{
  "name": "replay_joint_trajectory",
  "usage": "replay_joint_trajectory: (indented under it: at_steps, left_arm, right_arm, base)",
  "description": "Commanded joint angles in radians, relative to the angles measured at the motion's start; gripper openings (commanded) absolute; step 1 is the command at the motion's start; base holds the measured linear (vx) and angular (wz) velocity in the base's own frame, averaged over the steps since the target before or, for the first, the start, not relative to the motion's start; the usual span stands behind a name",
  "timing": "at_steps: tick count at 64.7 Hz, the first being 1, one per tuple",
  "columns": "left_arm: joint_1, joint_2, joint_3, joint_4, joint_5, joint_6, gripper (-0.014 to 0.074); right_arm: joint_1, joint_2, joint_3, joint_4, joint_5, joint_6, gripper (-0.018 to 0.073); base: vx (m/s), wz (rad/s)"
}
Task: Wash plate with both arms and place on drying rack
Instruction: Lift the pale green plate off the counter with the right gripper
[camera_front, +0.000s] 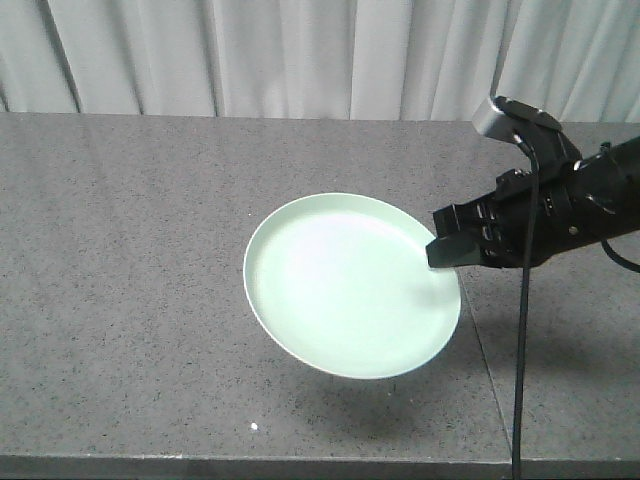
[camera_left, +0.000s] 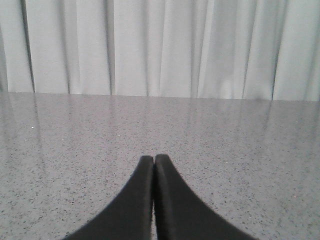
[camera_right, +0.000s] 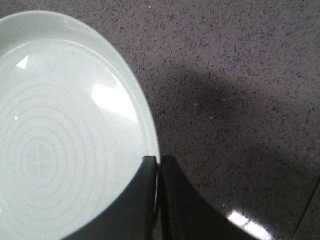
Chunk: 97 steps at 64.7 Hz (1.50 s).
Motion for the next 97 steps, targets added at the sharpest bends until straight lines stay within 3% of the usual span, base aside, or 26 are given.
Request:
replay_joint_trajectory:
  at_steps: [1,19,97]
  left_arm:
    - [-0.006,-0.015,-0.026,-0.010,-0.074,-0.003,-0.0006]
    - [-0.006,-0.015,-0.026,-0.010,-0.074,-0.003,-0.0006]
    - [-0.006,-0.015,-0.026,-0.010,-0.074,-0.003,-0.0006]
  right_arm:
    - [0.000,-0.088,0.031,0.048,-0.027,-0.013,-0.0008]
    - [0.000,-0.213,0.157,0.046,-0.002,-0.012,-0.0008]
    - [-0.001,-0.230,0.157,0.045,0.039,-0.012,-0.0008]
  base:
    - [0.00,0.00]
    - [0.00,0.00]
    - [0.00,0.04]
